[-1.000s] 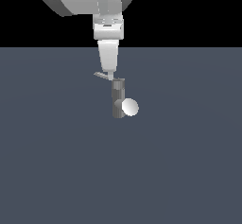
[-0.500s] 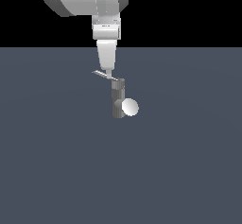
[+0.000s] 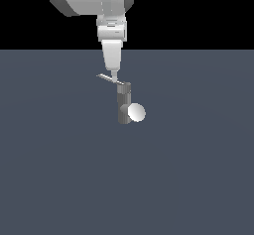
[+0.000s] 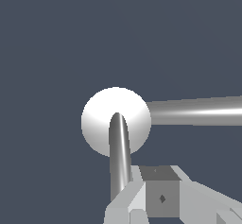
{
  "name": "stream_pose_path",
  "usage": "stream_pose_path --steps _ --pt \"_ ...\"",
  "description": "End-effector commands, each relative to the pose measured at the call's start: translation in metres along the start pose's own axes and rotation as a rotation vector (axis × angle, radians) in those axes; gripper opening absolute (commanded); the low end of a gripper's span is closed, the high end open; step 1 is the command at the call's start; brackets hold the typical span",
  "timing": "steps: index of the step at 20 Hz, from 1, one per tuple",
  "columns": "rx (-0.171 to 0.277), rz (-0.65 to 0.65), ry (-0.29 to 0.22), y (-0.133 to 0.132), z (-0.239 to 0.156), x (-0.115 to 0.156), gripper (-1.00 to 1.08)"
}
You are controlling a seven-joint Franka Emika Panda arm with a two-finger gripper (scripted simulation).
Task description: Turn on the faucet by rotating a designated handle.
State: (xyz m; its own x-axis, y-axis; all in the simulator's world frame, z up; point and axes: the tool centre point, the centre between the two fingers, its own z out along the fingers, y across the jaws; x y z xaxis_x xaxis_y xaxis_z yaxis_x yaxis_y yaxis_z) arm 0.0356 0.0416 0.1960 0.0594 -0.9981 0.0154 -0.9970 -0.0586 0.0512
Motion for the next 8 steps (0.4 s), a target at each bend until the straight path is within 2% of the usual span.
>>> stream_pose_path --steps 1,8 --pt "0.056 -0.056 -0.012 -0.033 0.009 -0.041 -1.0" --pt "0.052 -0.073 -0.013 -0.048 0.011 -0.055 -1.0"
